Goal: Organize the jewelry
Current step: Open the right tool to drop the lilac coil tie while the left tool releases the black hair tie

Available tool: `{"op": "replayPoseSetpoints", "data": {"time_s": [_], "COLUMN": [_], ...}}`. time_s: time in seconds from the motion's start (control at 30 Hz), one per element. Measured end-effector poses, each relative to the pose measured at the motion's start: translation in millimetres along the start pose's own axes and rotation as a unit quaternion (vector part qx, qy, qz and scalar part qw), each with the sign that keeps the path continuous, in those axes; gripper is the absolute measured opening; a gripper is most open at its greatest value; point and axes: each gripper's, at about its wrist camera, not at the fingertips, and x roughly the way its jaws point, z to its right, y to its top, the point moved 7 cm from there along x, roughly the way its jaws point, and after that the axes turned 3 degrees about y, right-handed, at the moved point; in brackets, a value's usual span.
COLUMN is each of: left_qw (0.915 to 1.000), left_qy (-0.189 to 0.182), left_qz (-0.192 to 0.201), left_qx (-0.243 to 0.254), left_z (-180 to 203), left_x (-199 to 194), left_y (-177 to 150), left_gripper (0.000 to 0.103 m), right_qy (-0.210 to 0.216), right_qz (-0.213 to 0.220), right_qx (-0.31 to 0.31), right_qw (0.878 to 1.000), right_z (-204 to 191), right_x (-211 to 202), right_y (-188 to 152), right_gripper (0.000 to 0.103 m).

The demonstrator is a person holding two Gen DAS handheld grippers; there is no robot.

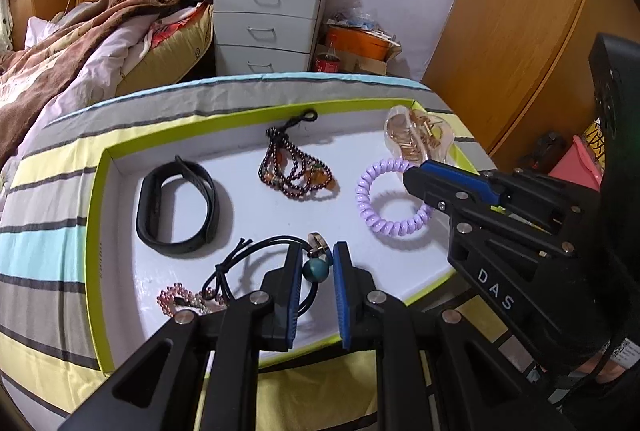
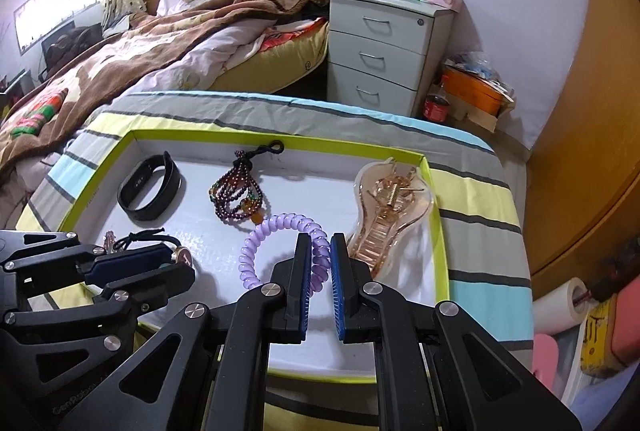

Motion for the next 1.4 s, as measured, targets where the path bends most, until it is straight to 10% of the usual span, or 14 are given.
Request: {"op": "replayPoseSetpoints", "data": {"time_s": [0.93,1.4], "left_qw": [0.9998,0.9998], "left_qy": [0.005,0.006], "left_qz": [-0.015,-0.017], "left_qx": [-0.007,-0.007], "left_z": [-3,-1], "left_x": [12,12], "left_y": [-3,-2], "left_gripper": [0.017,0.034], "right_qy": [-0.006,0.003], "right_qz": [-0.016,-0.014], "right_qx": [-0.012,0.001], "right_qw": [1.000,1.000], "right_z": [3,4], "right_x": [15,14], "right_y": [-7,-7], "right_gripper": [0.010,0.019]}}
